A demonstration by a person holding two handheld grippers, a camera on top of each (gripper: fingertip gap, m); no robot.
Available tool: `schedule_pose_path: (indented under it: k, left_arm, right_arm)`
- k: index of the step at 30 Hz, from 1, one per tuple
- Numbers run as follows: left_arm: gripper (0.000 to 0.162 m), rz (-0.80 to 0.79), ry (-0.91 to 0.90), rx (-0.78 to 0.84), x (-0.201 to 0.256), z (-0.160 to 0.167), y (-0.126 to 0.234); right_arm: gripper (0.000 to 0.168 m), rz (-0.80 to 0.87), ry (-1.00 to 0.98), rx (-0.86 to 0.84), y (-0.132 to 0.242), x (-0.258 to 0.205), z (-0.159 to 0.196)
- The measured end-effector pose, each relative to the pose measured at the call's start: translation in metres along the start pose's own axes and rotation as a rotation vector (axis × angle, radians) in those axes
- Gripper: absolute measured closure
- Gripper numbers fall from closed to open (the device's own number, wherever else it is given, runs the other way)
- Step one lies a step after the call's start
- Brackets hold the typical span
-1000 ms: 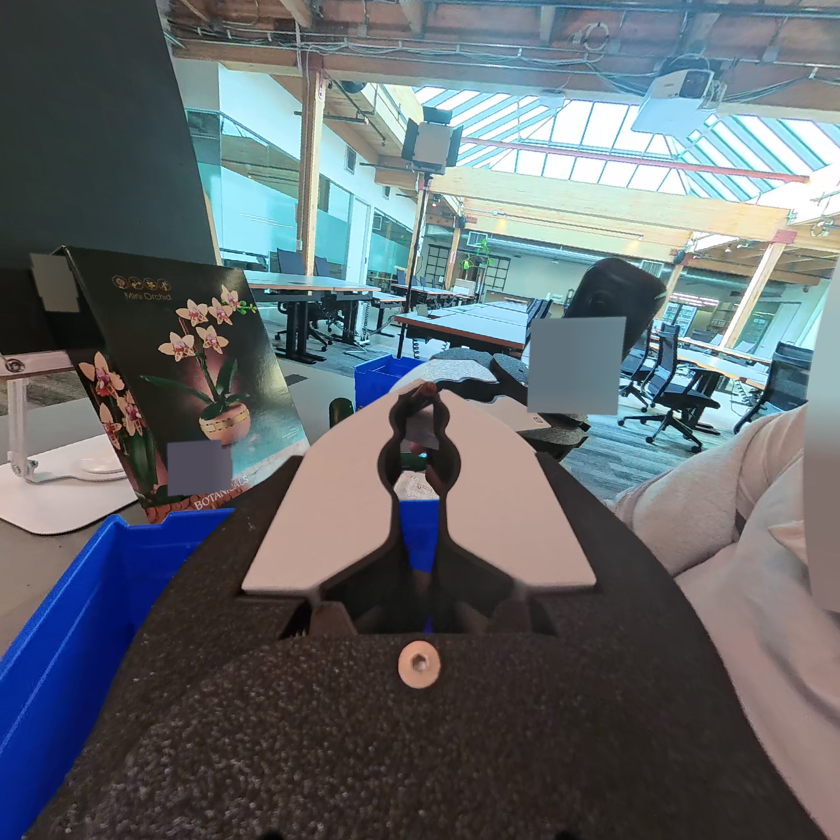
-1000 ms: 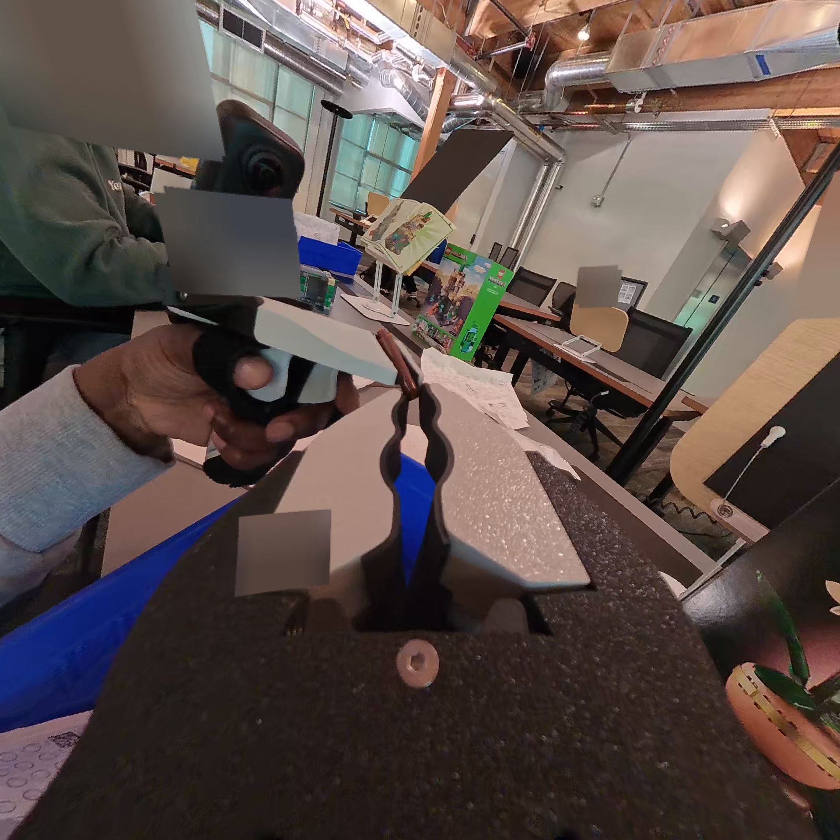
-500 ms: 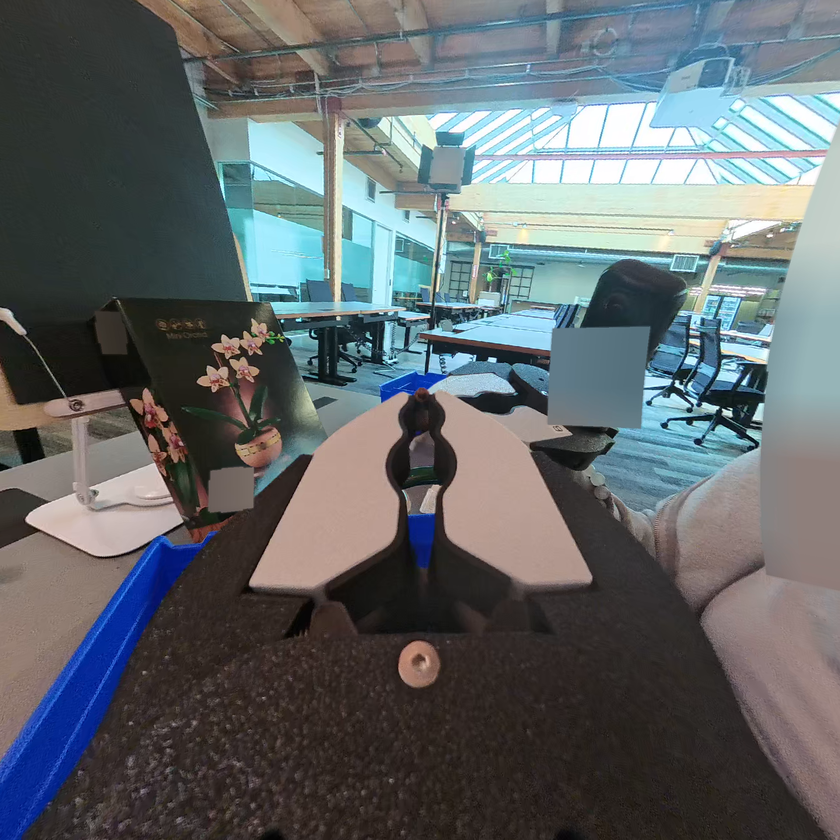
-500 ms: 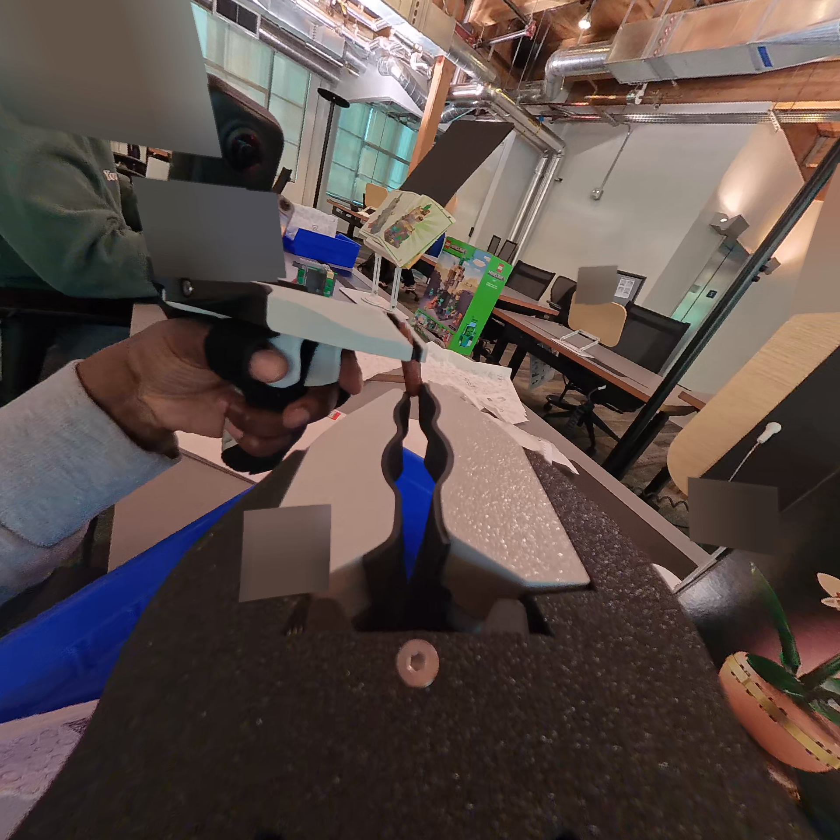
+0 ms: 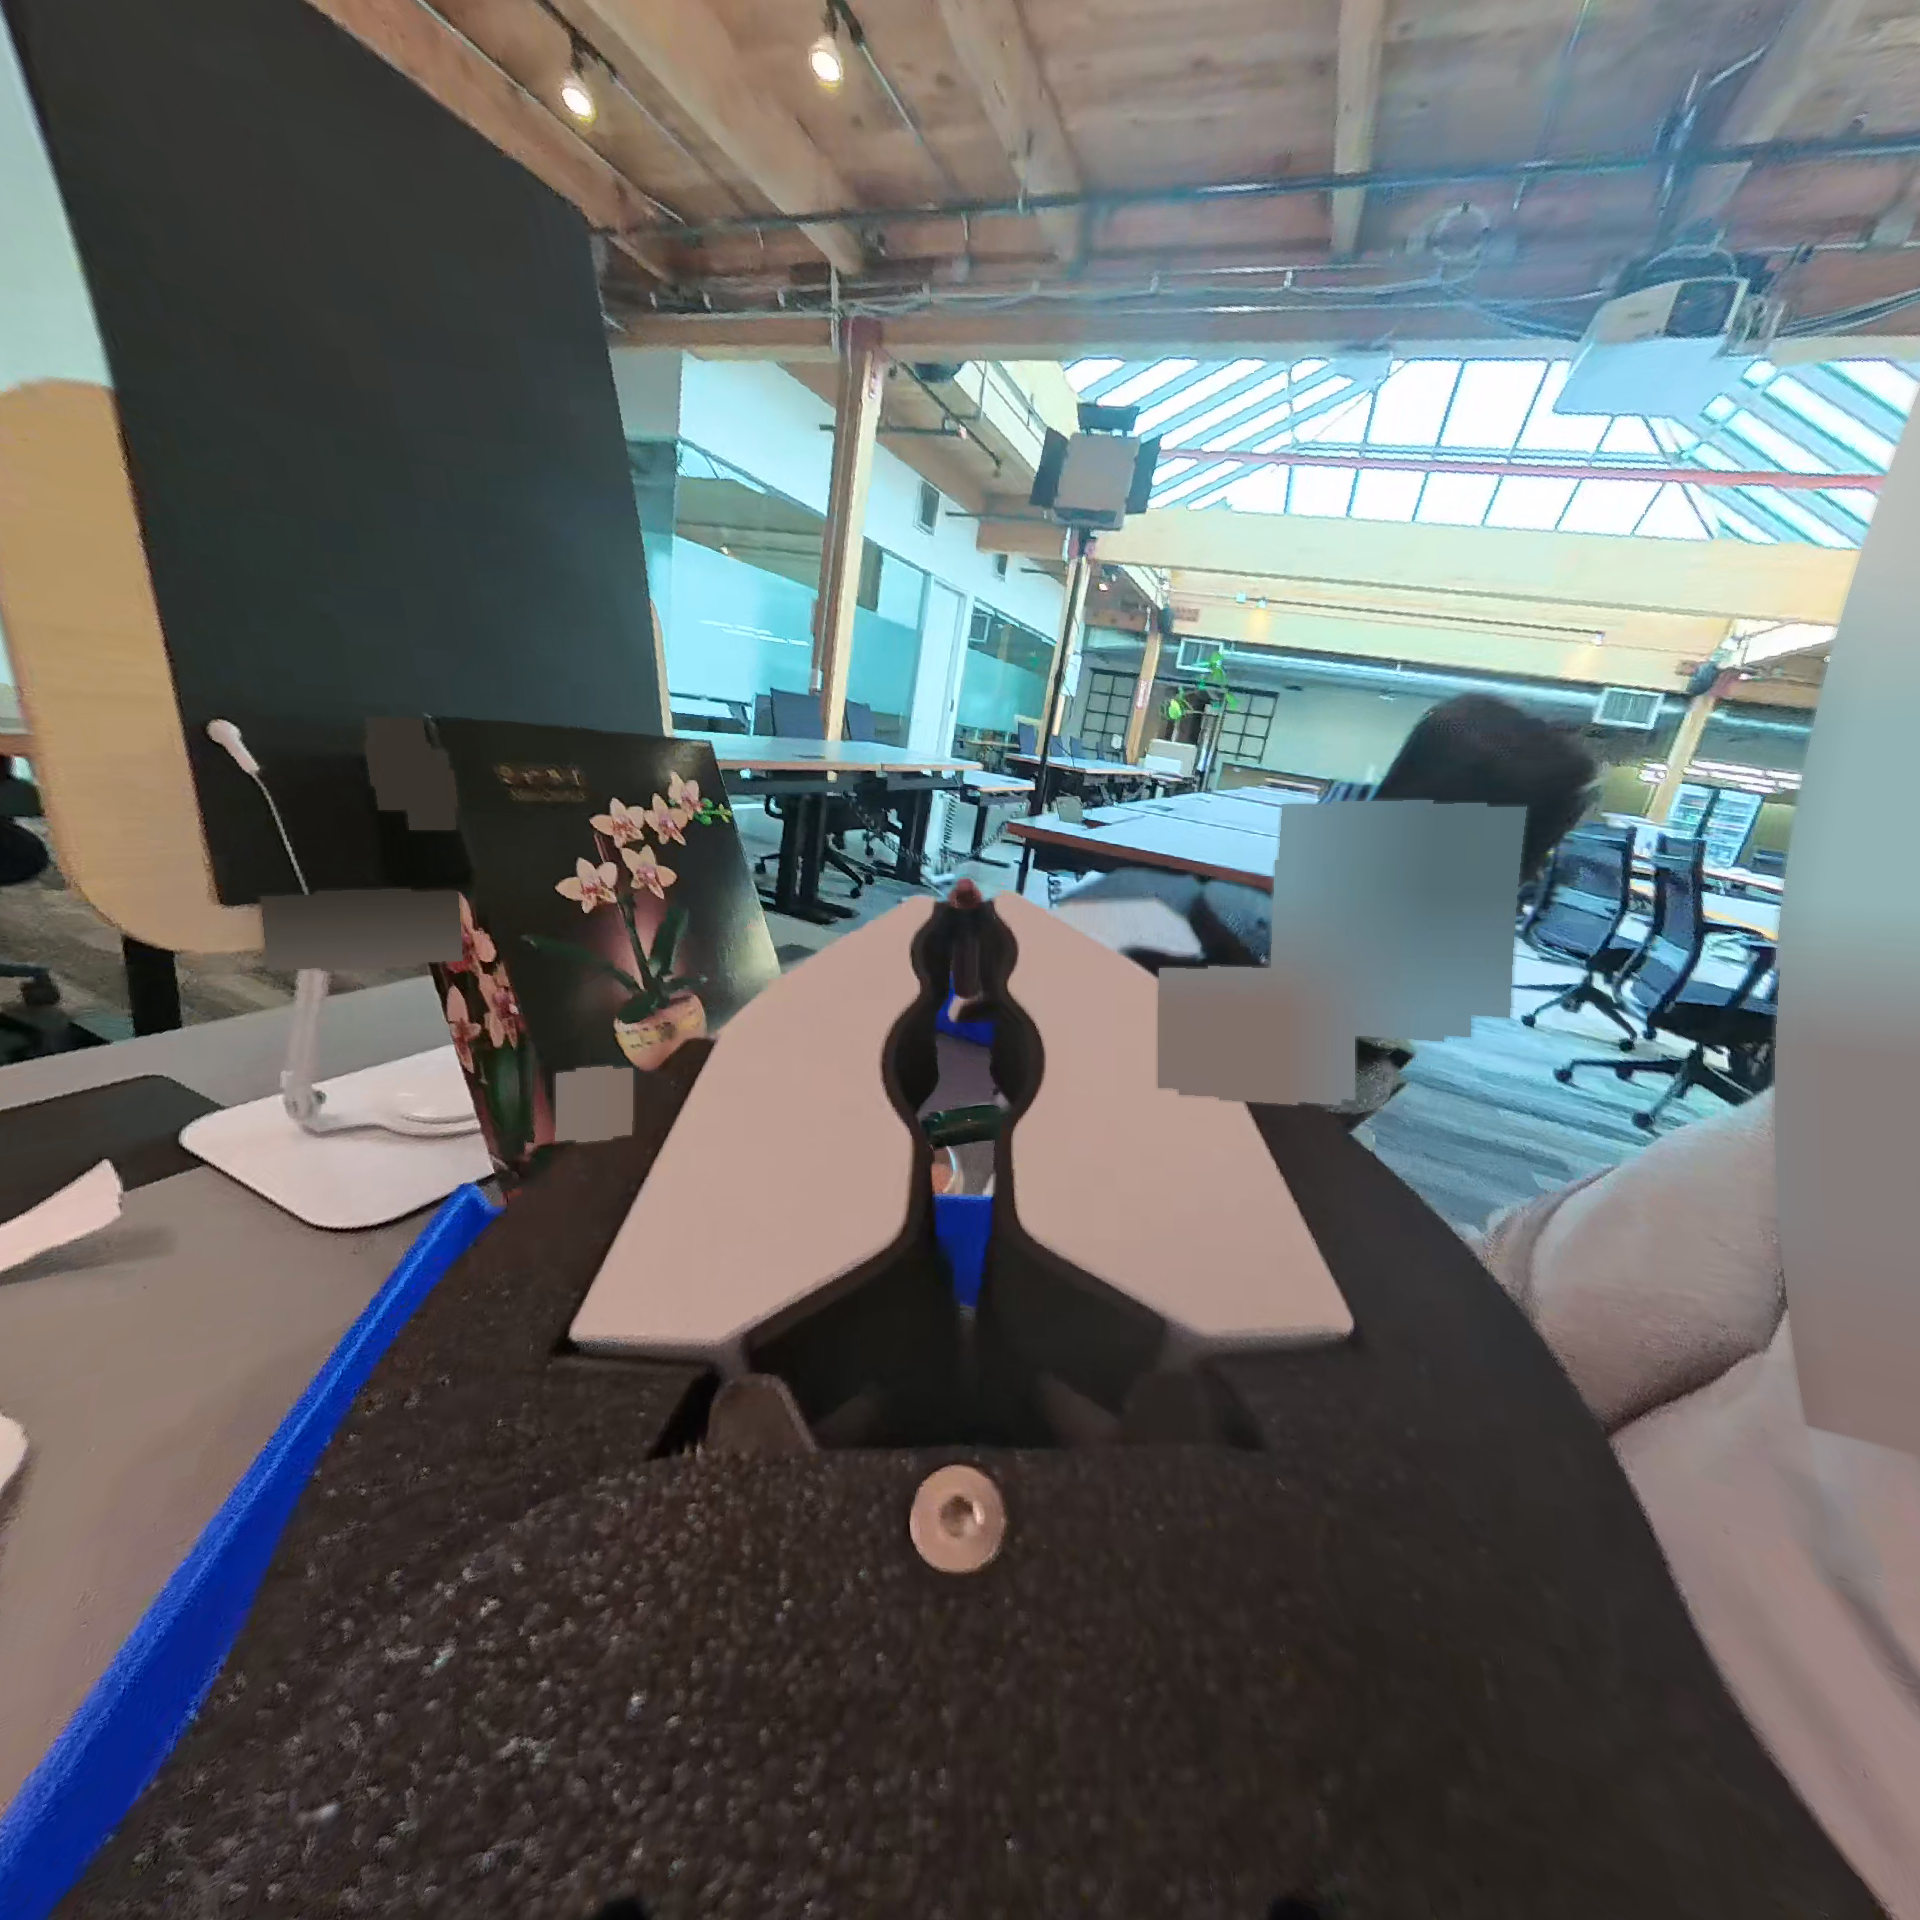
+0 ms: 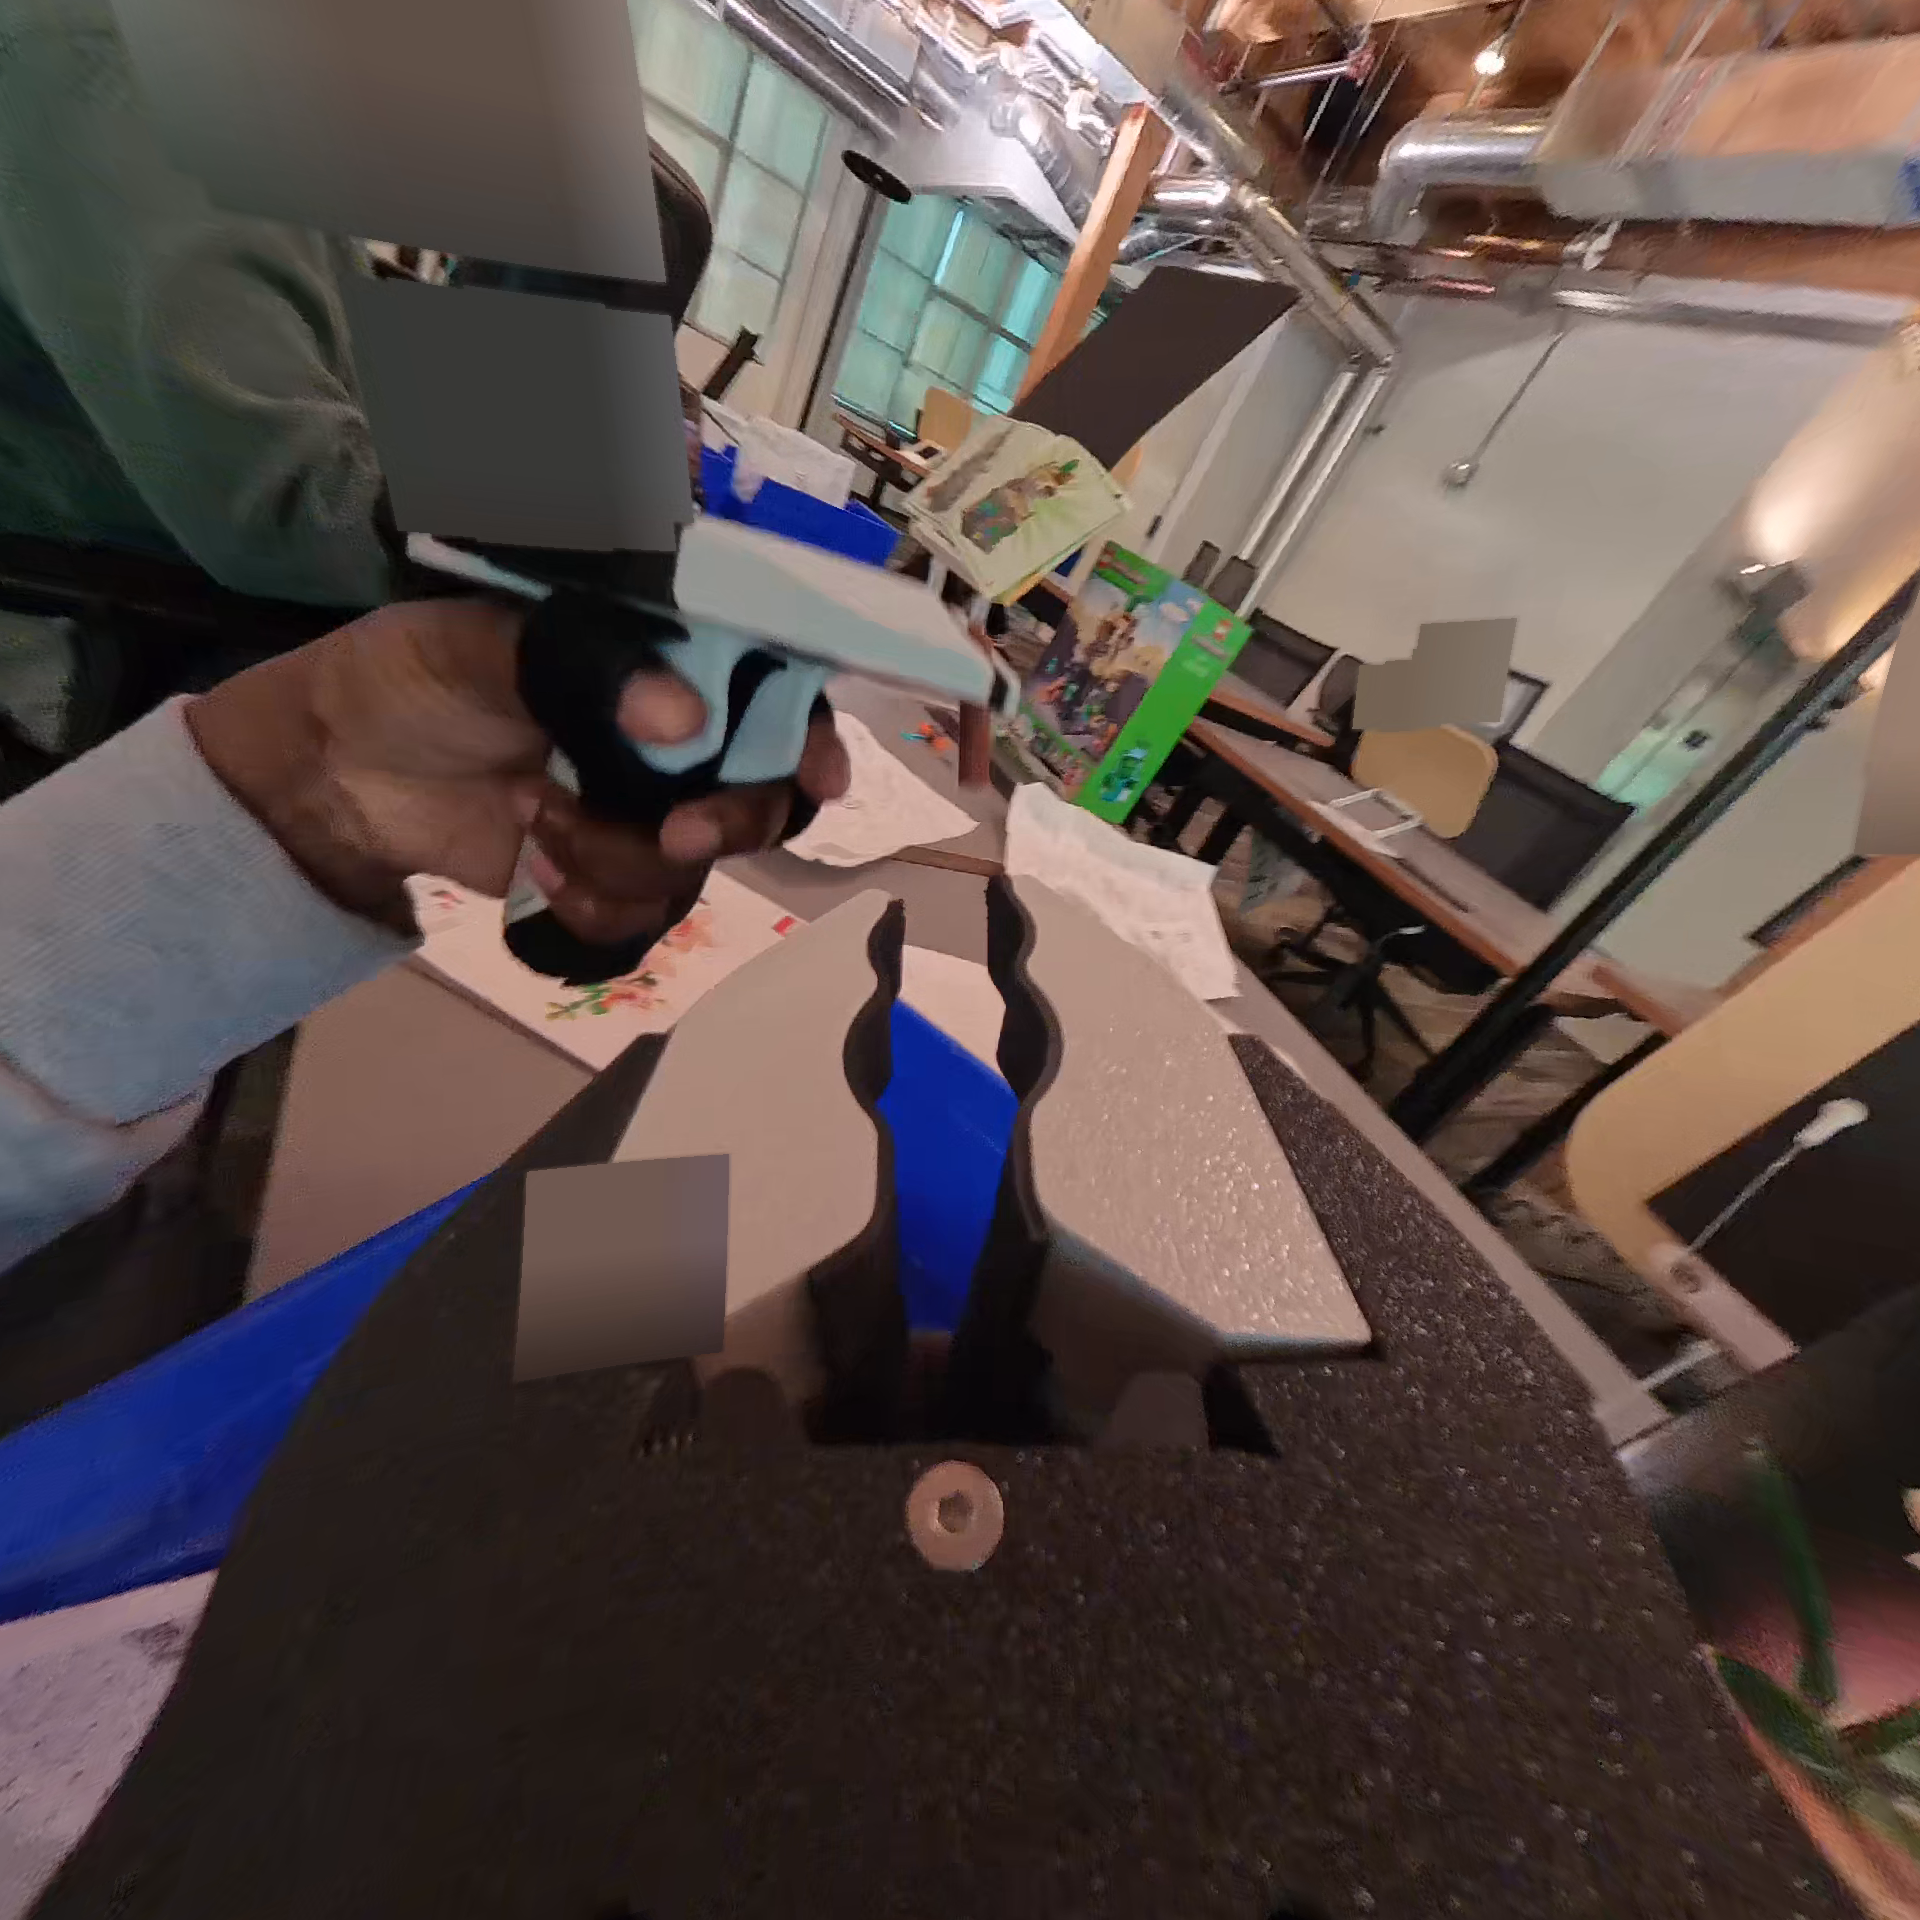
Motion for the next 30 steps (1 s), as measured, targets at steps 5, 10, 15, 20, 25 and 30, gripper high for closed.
schedule_pose_path:
  k: [5, 10, 15, 20, 25, 30]
  left_arm:
    - [0.157, 0.01, -0.002, -0.049, 0.0, 0.011, -0.012]
    - [0.158, -0.013, -0.036, -0.061, 0.003, 0.011, -0.015]
    - [0.158, -0.052, 0.007, 0.121, -0.001, -0.013, -0.005]
    - [0.157, -0.218, -0.139, 0.005, -0.012, -0.023, 0.055]
    - [0.157, -0.146, -0.135, -0.194, -0.009, 0.007, 0.032]
    - [0.157, -0.101, -0.14, -0.356, -0.007, 0.035, 0.014]
  right_arm:
    - [0.162, 0.132, 0.11, -0.051, -0.012, 0.009, -0.01]
    - [0.162, 0.155, 0.141, -0.047, -0.008, 0.009, -0.009]
    - [0.163, 0.095, 0.144, -0.185, -0.003, 0.008, 0.018]
    - [0.163, -0.255, -0.004, -0.379, -0.005, -0.025, 0.082]
    - [0.155, -0.472, -0.144, -0.496, -0.002, -0.04, 0.101]
    - [0.14, -0.497, -0.121, -0.582, 0.0, -0.049, 0.118]
Point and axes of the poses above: each gripper's, where its closed fingertips meet, y back along the fingers, z out of its underside, x = y × z across the jaws, the point moved 2 cm from there along y, back along the fingers, and after that the axes turned 3 degrees about -x, right-handed, at the moved point
